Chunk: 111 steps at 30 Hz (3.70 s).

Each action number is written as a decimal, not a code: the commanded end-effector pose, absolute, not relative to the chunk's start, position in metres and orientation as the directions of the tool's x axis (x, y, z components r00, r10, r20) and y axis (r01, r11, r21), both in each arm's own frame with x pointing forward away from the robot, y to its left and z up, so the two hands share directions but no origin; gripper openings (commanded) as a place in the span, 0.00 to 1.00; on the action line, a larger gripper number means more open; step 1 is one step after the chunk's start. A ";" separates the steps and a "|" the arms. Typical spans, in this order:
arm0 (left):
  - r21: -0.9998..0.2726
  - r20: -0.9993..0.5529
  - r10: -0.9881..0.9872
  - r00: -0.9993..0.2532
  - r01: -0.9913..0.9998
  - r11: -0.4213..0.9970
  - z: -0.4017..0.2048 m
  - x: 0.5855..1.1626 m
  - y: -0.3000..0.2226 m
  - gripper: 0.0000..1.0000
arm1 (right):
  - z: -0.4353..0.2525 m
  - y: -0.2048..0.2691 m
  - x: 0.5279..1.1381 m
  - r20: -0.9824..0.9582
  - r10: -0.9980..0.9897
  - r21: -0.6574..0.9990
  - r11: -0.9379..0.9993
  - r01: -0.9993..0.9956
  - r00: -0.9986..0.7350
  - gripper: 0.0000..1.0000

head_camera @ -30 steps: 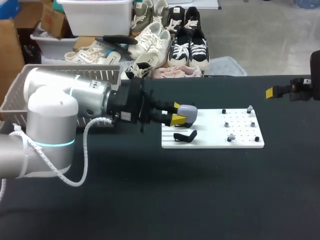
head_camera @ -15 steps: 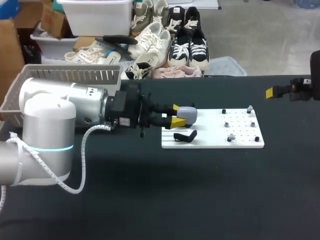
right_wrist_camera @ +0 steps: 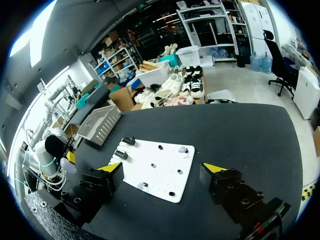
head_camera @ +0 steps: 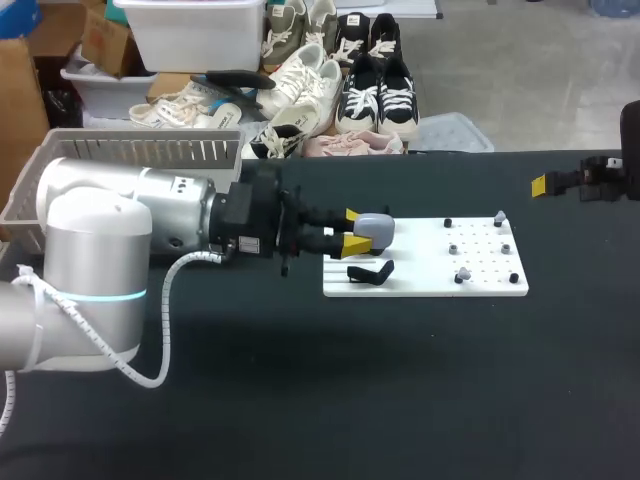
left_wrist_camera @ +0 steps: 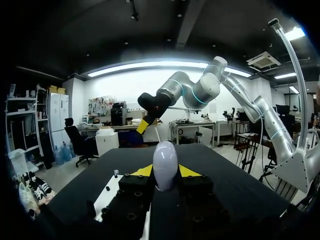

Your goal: Pick up each earbud case from the left stands, insert the matching earbuds, close the lid, and place the case in the box.

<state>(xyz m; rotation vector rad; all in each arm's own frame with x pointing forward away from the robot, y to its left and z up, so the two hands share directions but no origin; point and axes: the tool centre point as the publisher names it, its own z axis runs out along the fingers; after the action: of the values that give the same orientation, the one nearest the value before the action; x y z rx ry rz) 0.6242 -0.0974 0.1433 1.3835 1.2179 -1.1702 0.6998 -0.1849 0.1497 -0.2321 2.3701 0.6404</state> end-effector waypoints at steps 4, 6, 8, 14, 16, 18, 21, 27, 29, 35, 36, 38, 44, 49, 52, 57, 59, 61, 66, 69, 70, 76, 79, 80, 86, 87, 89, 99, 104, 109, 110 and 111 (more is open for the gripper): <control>0.050 -0.992 0.115 0.059 0.996 -0.080 0.143 0.623 -0.097 0.00 | 0.150 -0.186 0.701 -0.644 -0.001 0.388 0.862 -0.327 -0.765 1.00; 0.054 -0.992 0.114 0.062 0.996 -0.075 0.142 0.621 -0.098 0.00 | 0.150 -0.186 0.701 -0.644 -0.001 0.388 0.862 -0.327 -0.765 1.00; 0.071 -0.992 0.101 0.077 0.995 -0.065 0.140 0.619 -0.102 0.00 | 0.150 -0.186 0.701 -0.644 -0.001 0.388 0.862 -0.327 -0.765 1.00; 0.131 -0.987 0.083 0.138 0.988 -0.082 0.133 0.619 -0.118 0.00 | 0.151 -0.186 0.691 -0.650 -0.021 0.373 0.862 -0.343 -0.760 1.00; 0.138 -0.987 0.075 0.145 0.986 -0.092 0.131 0.620 -0.122 0.00 | 0.150 -0.183 0.683 -0.646 -0.039 0.363 0.862 -0.353 -0.762 1.00; 0.143 -0.986 0.070 0.150 0.985 -0.096 0.130 0.621 -0.124 0.00 | 0.149 -0.179 0.675 -0.644 -0.060 0.356 0.859 -0.367 -0.763 1.00; 0.147 -0.986 0.058 0.154 0.984 -0.099 0.129 0.624 -0.127 0.00 | 0.150 -0.171 0.662 -0.652 -0.078 0.350 0.851 -0.391 -0.754 1.00; 0.156 -0.986 0.041 0.161 0.983 -0.101 0.127 0.628 -0.129 0.00 | 0.157 -0.154 0.639 -0.675 -0.104 0.345 0.830 -0.438 -0.730 1.00; 0.157 -0.986 0.039 0.161 0.982 -0.101 0.125 0.629 -0.129 0.00 | 0.159 -0.145 0.631 -0.681 -0.119 0.343 0.820 -0.458 -0.723 1.00; 0.152 -0.987 0.036 0.156 0.983 -0.104 0.121 0.631 -0.129 0.00 | 0.167 -0.117 0.613 -0.704 -0.169 0.317 0.795 -0.518 -0.690 1.00; 0.151 -0.987 0.036 0.156 0.983 -0.103 0.120 0.631 -0.129 0.00 | 0.168 -0.113 0.611 -0.705 -0.185 0.307 0.792 -0.529 -0.685 1.00; 0.151 -0.987 0.037 0.156 0.983 -0.101 0.119 0.632 -0.128 0.00 | 0.168 -0.104 0.607 -0.709 -0.207 0.287 0.789 -0.544 -0.674 1.00; 0.150 -0.988 0.029 0.153 0.984 -0.096 0.118 0.633 -0.126 0.00 | 0.168 -0.083 0.599 -0.706 -0.253 0.267 0.771 -0.579 -0.662 1.00; 0.144 -0.989 0.019 0.146 0.984 -0.103 0.116 0.633 -0.125 0.00 | 0.160 -0.066 0.595 -0.687 -0.305 0.236 0.765 -0.599 -0.660 1.00; 0.143 -0.989 0.018 0.146 0.984 -0.107 0.116 0.633 -0.125 0.00 | 0.156 -0.059 0.593 -0.681 -0.314 0.239 0.759 -0.606 -0.661 1.00; 0.144 -0.989 0.021 0.147 0.983 -0.117 0.114 0.633 -0.126 0.00 | 0.156 -0.048 0.590 -0.677 -0.327 0.240 0.749 -0.617 -0.660 1.00; 0.144 -0.989 0.021 0.147 0.983 -0.117 0.114 0.633 -0.126 0.00 | 0.155 -0.044 0.590 -0.676 -0.328 0.241 0.748 -0.618 -0.660 1.00; 0.144 -0.989 0.021 0.147 0.983 -0.117 0.114 0.633 -0.126 0.00 | 0.154 -0.039 0.590 -0.672 -0.330 0.244 0.746 -0.619 -0.663 1.00; 0.144 -0.989 0.021 0.147 0.983 -0.117 0.114 0.633 -0.126 0.00 | 0.152 -0.025 0.588 -0.661 -0.342 0.250 0.739 -0.625 -0.668 1.00; 0.144 -0.989 0.021 0.147 0.983 -0.117 0.114 0.633 -0.126 0.00 | 0.151 -0.019 0.589 -0.655 -0.346 0.251 0.738 -0.626 -0.671 1.00; 0.144 -0.989 0.021 0.147 0.983 -0.117 0.114 0.633 -0.126 0.00 | 0.151 -0.017 0.590 -0.653 -0.347 0.253 0.738 -0.626 -0.673 1.00; 0.144 -0.989 0.021 0.147 0.983 -0.117 0.114 0.633 -0.126 0.00 | 0.146 -0.009 0.596 -0.635 -0.355 0.256 0.741 -0.621 -0.686 1.00; 0.144 -0.989 0.021 0.147 0.983 -0.117 0.114 0.633 -0.126 0.00 | 0.144 -0.007 0.600 -0.629 -0.354 0.258 0.744 -0.616 -0.692 1.00; 0.144 -0.989 0.021 0.147 0.983 -0.117 0.114 0.633 -0.126 0.00 | 0.144 -0.006 0.601 -0.628 -0.354 0.258 0.746 -0.614 -0.693 1.00; 0.144 -0.989 0.021 0.147 0.983 -0.117 0.114 0.633 -0.126 0.00 | 0.140 -0.002 0.608 -0.615 -0.355 0.260 0.752 -0.606 -0.704 1.00; 0.144 -0.989 0.021 0.147 0.983 -0.117 0.114 0.633 -0.126 0.00 | 0.139 -0.001 0.609 -0.613 -0.355 0.260 0.753 -0.605 -0.706 1.00; 0.144 -0.989 0.021 0.147 0.983 -0.117 0.114 0.633 -0.126 0.00 | 0.138 0.000 0.611 -0.609 -0.355 0.259 0.756 -0.601 -0.709 1.00; 0.144 -0.989 0.021 0.147 0.983 -0.117 0.114 0.633 -0.126 0.00 | 0.134 0.001 0.619 -0.600 -0.352 0.250 0.771 -0.586 -0.719 1.00; 0.144 -0.989 0.021 0.147 0.983 -0.117 0.114 0.633 -0.126 0.00 | 0.131 0.000 0.622 -0.593 -0.352 0.245 0.778 -0.579 -0.724 1.00; 0.144 -0.989 0.021 0.147 0.983 -0.117 0.114 0.633 -0.126 0.00 | 0.129 -0.001 0.624 -0.588 -0.352 0.242 0.783 -0.573 -0.728 1.00; 0.144 -0.989 0.021 0.147 0.983 -0.117 0.114 0.633 -0.126 0.00 | 0.129 -0.001 0.624 -0.587 -0.351 0.241 0.784 -0.571 -0.730 1.00; 0.144 -0.989 0.021 0.147 0.983 -0.117 0.114 0.633 -0.126 0.00 | 0.128 -0.001 0.625 -0.586 -0.350 0.241 0.786 -0.569 -0.731 1.00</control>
<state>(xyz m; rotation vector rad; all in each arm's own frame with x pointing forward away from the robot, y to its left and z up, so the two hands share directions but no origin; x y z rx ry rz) 0.6313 -0.1263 0.1154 1.3811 1.0683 -1.1659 0.6249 -0.0039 0.1283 -0.7002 2.4439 0.5962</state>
